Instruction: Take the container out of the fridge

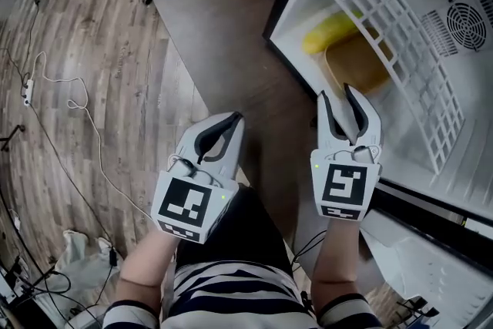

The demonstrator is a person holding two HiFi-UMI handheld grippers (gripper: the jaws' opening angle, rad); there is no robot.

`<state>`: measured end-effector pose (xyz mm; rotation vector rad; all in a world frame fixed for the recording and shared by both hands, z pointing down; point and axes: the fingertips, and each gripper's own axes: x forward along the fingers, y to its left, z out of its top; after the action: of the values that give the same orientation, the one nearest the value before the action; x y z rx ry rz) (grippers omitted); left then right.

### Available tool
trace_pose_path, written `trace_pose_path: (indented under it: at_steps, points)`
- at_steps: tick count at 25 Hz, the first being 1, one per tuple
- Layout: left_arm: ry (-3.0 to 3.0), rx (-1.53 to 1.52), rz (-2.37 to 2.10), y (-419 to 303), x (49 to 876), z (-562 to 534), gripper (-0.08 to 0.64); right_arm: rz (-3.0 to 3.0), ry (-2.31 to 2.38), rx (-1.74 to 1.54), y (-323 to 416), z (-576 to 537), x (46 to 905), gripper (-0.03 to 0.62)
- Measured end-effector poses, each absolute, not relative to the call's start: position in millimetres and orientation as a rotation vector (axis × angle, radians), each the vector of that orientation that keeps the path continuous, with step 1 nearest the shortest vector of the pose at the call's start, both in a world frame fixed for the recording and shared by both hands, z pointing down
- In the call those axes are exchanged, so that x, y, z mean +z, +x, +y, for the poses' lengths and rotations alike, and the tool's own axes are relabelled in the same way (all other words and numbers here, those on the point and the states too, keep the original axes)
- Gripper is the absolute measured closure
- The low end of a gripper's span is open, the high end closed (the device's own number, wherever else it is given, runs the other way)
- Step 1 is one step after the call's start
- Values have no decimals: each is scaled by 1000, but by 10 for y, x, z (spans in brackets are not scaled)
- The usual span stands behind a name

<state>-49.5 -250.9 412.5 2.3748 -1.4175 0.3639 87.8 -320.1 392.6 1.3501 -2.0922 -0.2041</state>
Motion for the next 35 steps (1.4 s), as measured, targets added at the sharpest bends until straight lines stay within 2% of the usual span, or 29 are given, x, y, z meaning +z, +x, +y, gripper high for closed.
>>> trace_pose_path:
  at_steps: [15,24,35]
  points:
    - [2331,326,-1413,-360,4284,-2793,560,-2013,1260,-256,1003,-3423,4205,460]
    - [2313,333,-1418,-337,4299,-2793,560,-1996,1190,-324,1009,-3411,4180,562]
    - [2317,331,-1438,-368,4189,-2731,560,-2010,1145,-320,970,-3308,4177,574]
